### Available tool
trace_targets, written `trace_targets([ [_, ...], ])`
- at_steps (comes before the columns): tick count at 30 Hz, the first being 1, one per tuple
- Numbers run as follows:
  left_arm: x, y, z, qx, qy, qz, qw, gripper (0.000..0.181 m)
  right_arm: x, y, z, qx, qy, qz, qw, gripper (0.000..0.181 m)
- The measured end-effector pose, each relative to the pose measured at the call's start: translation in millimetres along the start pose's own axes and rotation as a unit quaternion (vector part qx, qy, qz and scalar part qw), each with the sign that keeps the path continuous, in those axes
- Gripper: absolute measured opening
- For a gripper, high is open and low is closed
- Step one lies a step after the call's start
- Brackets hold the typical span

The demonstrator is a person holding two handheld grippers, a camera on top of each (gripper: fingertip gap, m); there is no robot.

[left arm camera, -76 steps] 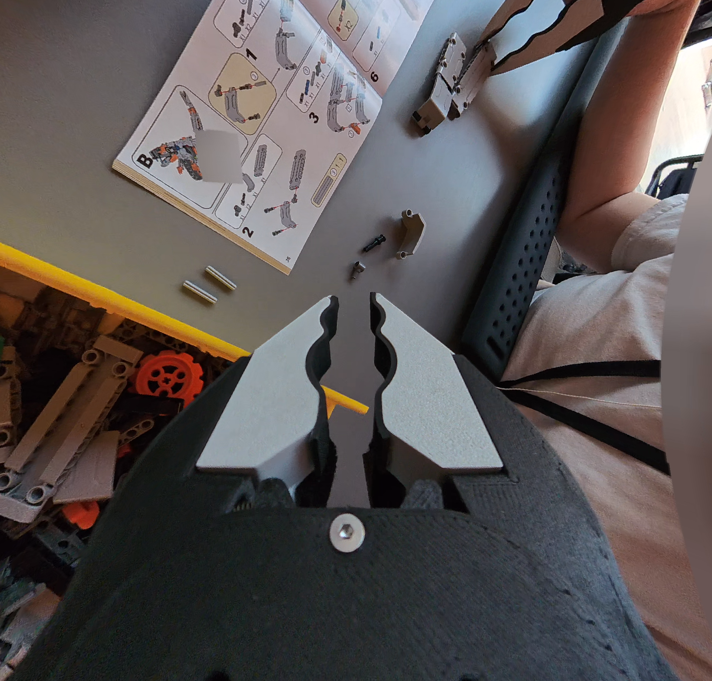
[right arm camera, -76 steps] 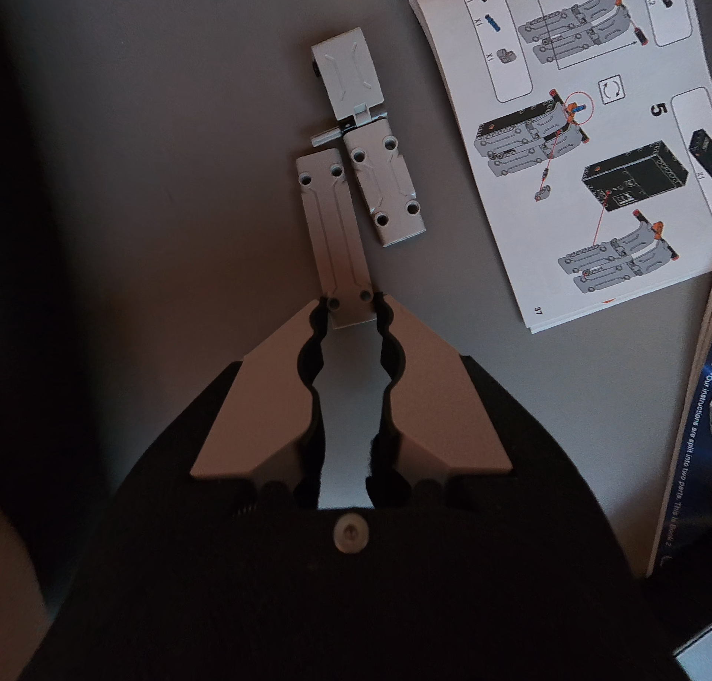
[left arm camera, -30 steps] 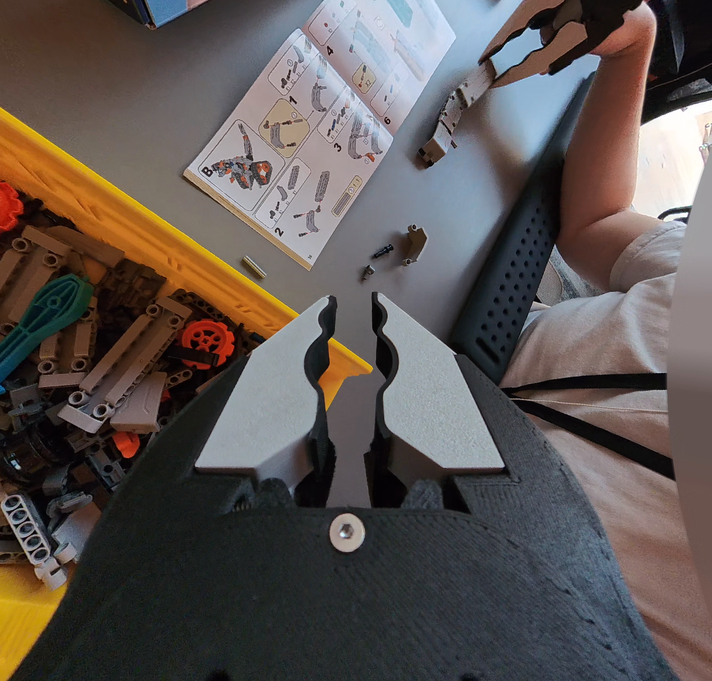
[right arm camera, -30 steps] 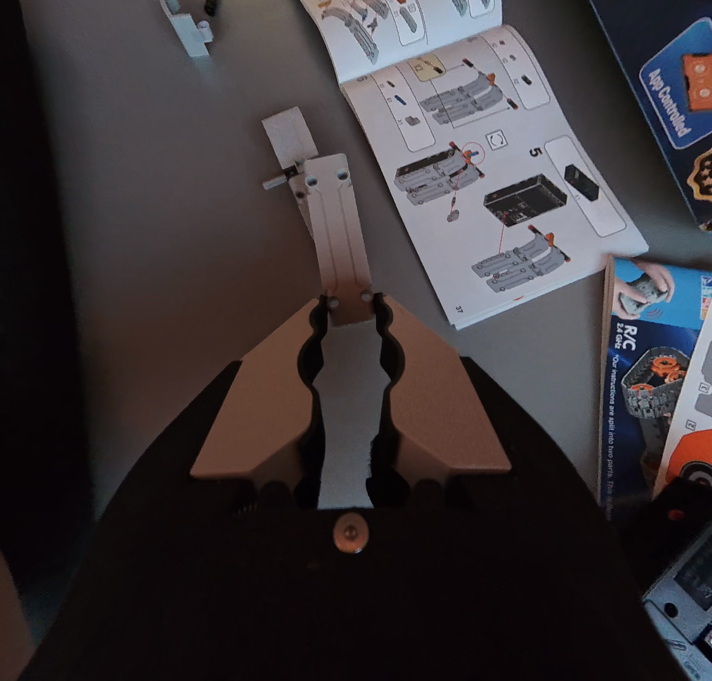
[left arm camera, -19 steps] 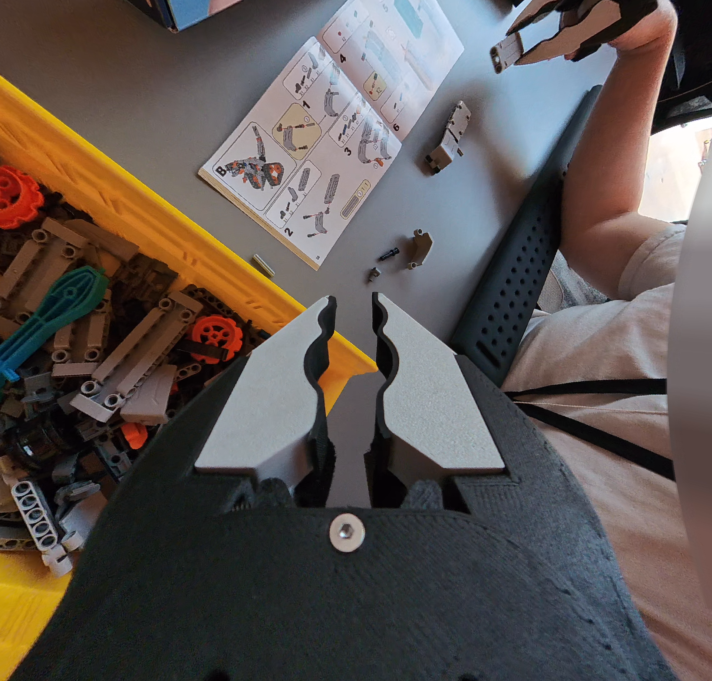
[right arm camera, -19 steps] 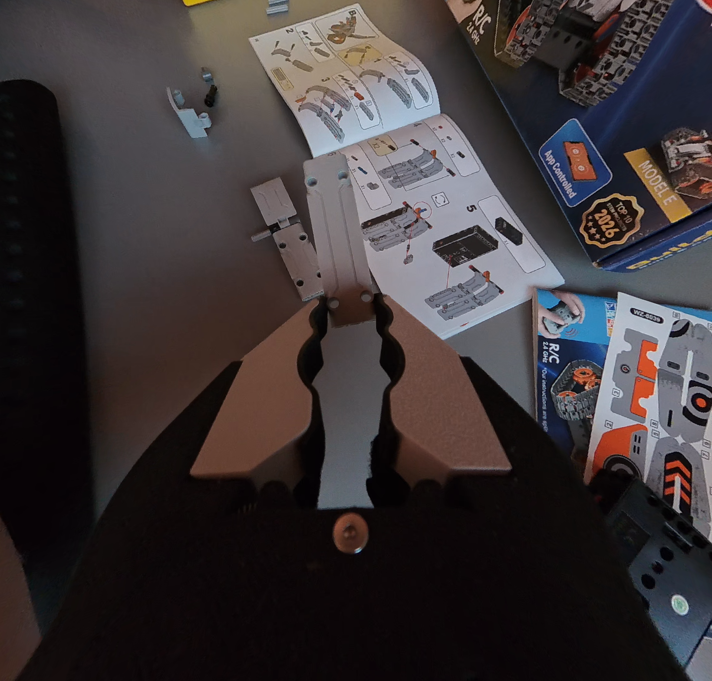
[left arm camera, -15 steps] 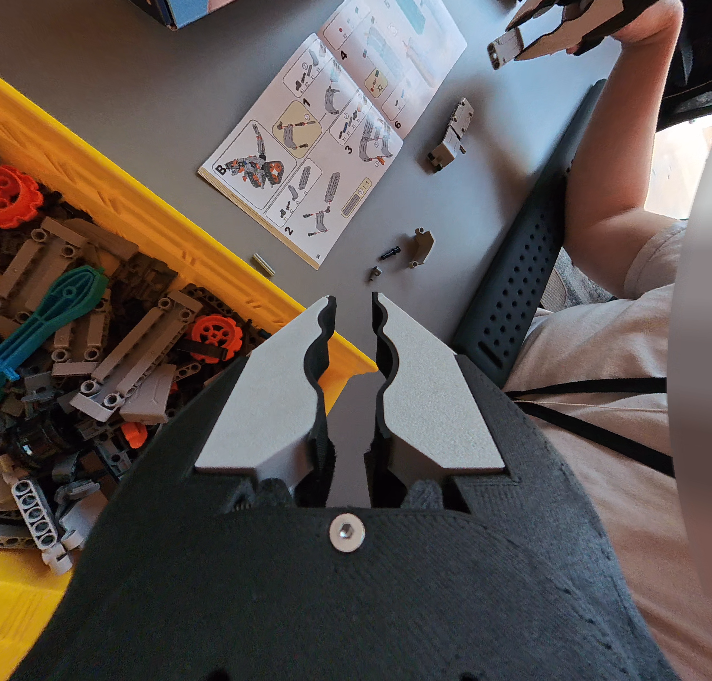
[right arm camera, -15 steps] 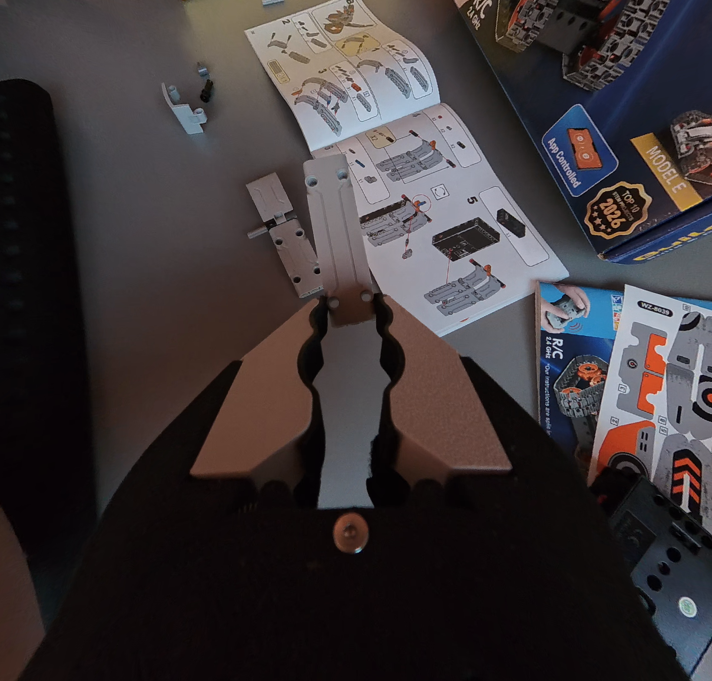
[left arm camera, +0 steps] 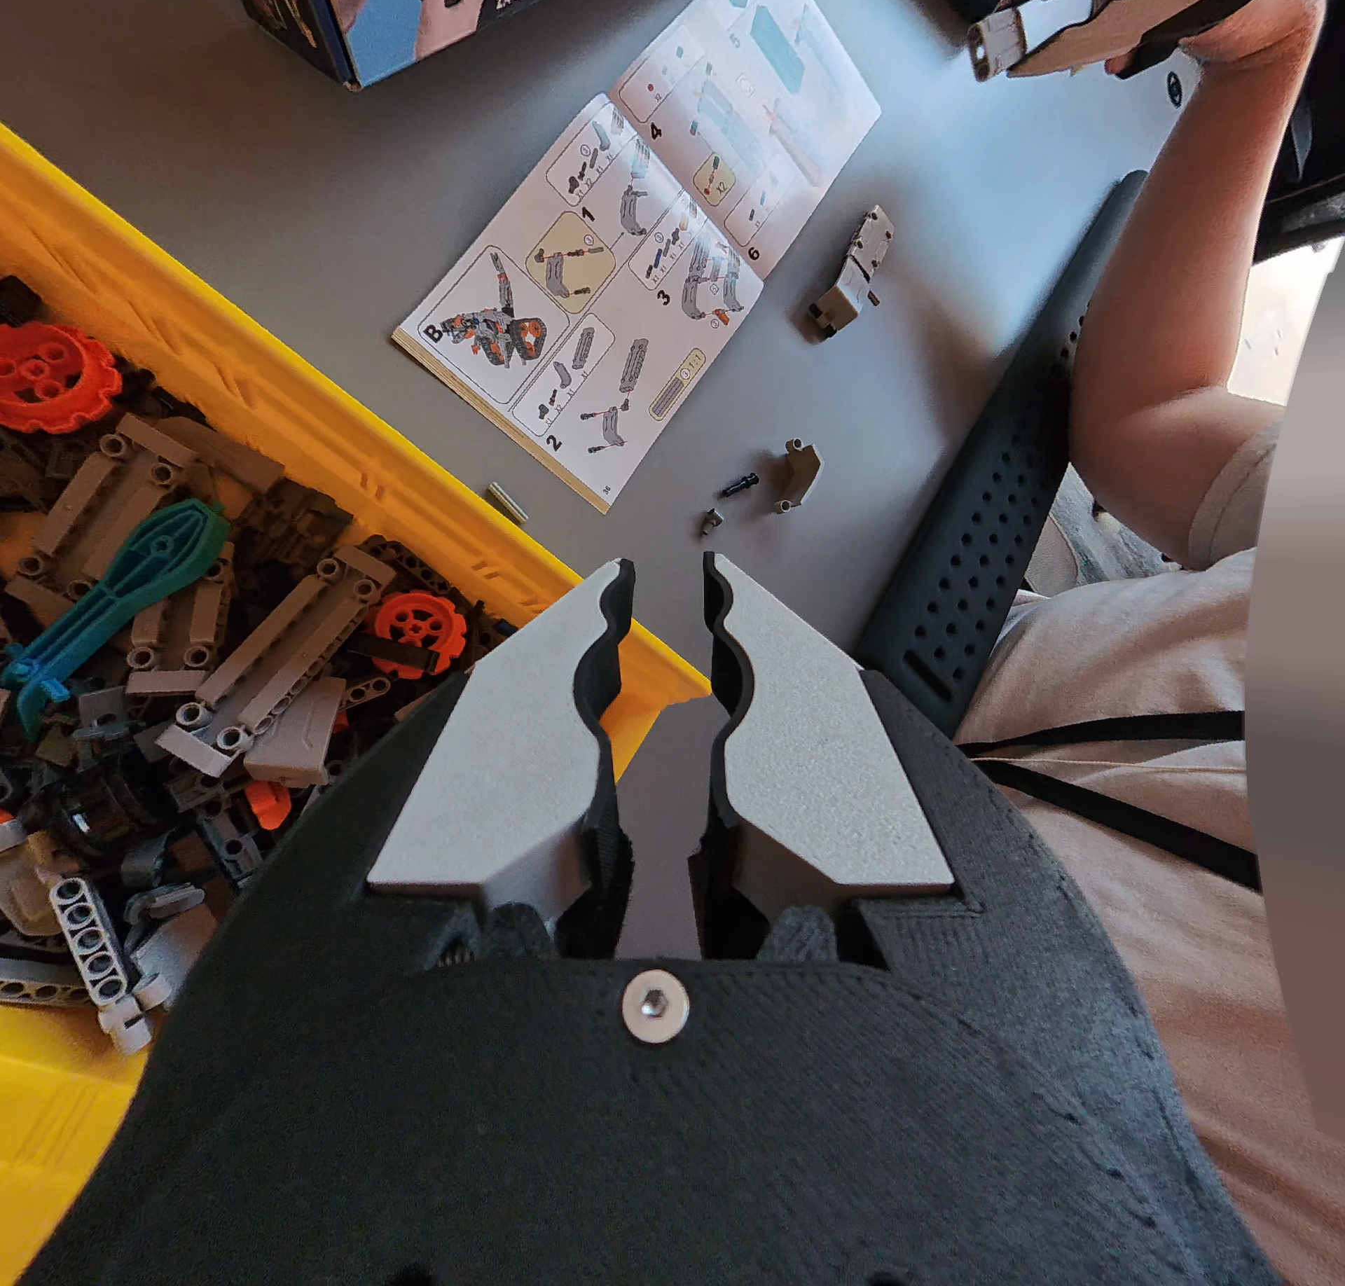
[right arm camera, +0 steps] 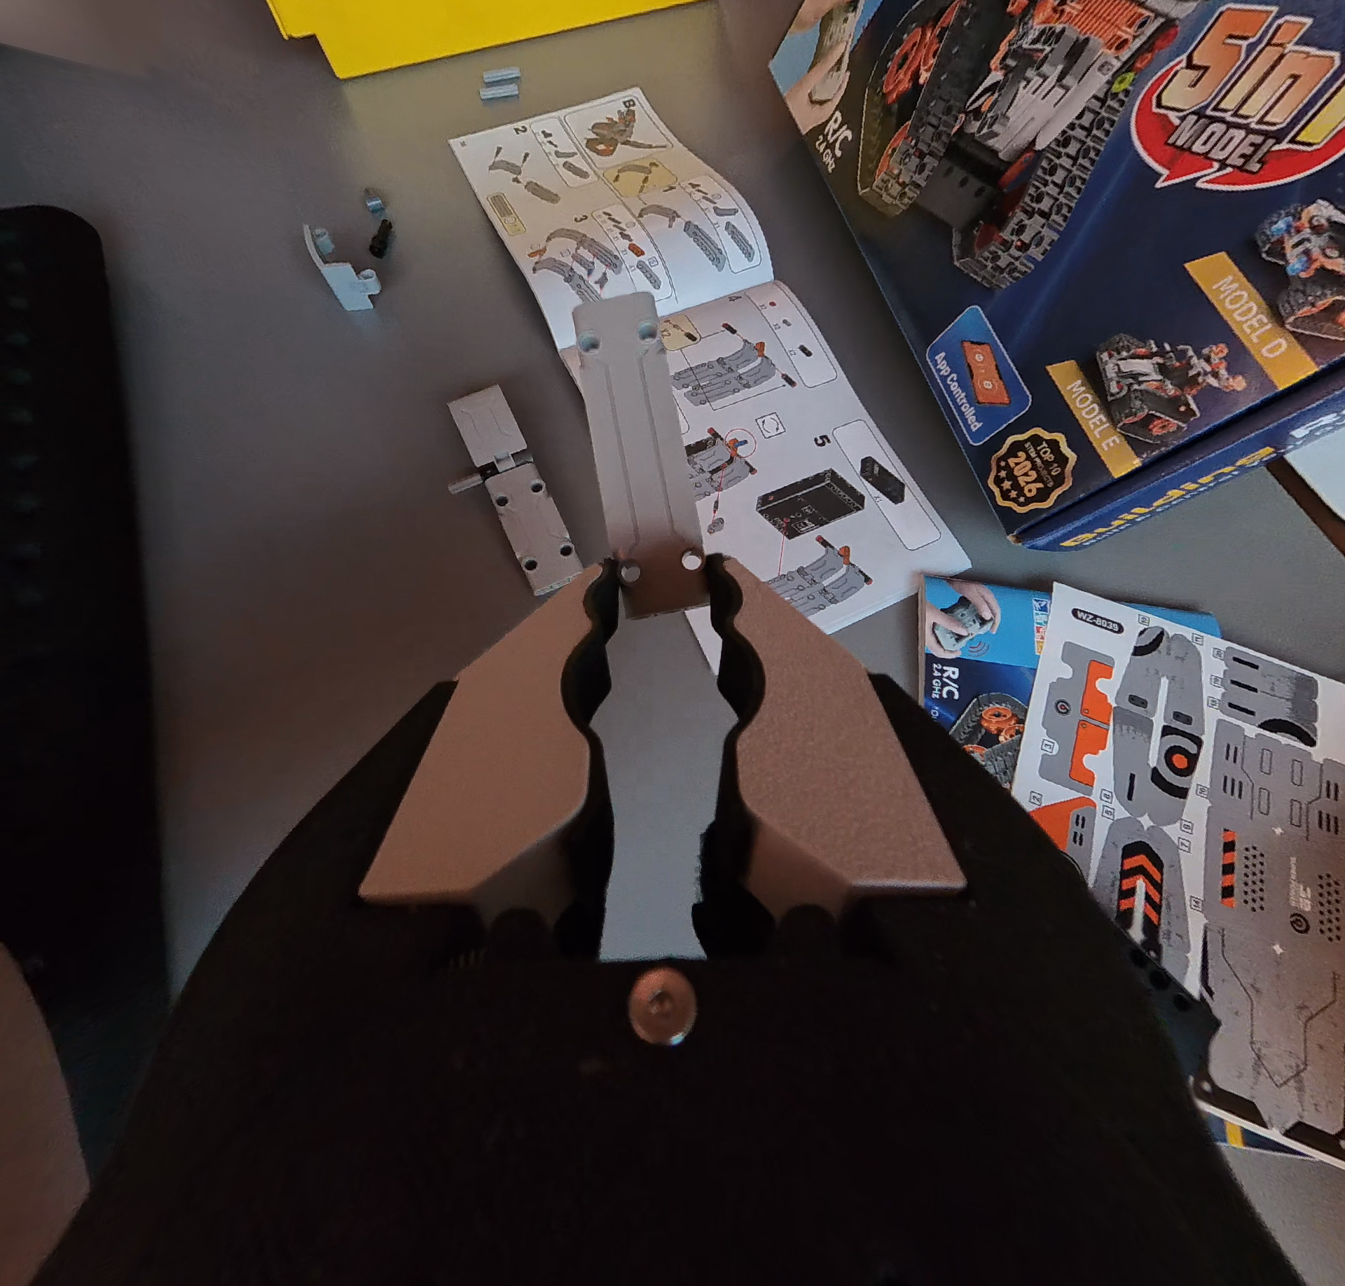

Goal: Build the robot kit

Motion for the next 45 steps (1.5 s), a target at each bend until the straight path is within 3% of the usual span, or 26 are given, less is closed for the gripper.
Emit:
trace_targets([
  [5, -5, -3, 7, 0.011, -0.026, 0.001, 1.000, 0.015, 1, -3, 7, -0.009, 0.003, 0.002, 1.000, 0.024],
  [13, -33, -24, 48, 0.057, -0.186, -0.028, 0.981, 0.014, -17, 2, 27, -0.052, 0.039, -0.037, 0.997, 0.024],
  [17, -44, -50, 62, 0.114, -0.249, -0.044, 0.961, 0.016, -29, 9, 37, -0.084, 0.062, -0.068, 0.992, 0.024],
  [22, -42, -88, 69, 0.235, -0.300, 0.003, 0.925, 0.018, -42, 17, 53, -0.122, 0.073, -0.103, 0.984, 0.024],
  [28, -26, -121, 71, 0.292, -0.340, 0.037, 0.893, 0.032, -46, 26, 65, -0.153, 0.090, -0.114, 0.977, 0.024],
  [32, -25, -133, 78, 0.289, -0.365, 0.061, 0.883, 0.046, -47, 30, 70, -0.163, 0.079, -0.102, 0.978, 0.024],
  [39, -42, -151, 96, 0.244, -0.465, 0.031, 0.851, 0.064, -40, 21, 56, -0.140, 0.102, -0.091, 0.981, 0.024],
  [45, -48, -124, 101, 0.195, -0.487, 0.053, 0.850, 0.061, -2, 11, 50, -0.157, 0.129, -0.052, 0.978, 0.024],
])
Point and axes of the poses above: each gripper's, where its closed fingertips meet, x out along the fingers, z out of its top, y = z × x across the jaws, the point moved 4 cm from there along -x, back along the fingers, and after that the axes turned 10 degrees about -y, right-handed, at the moved point
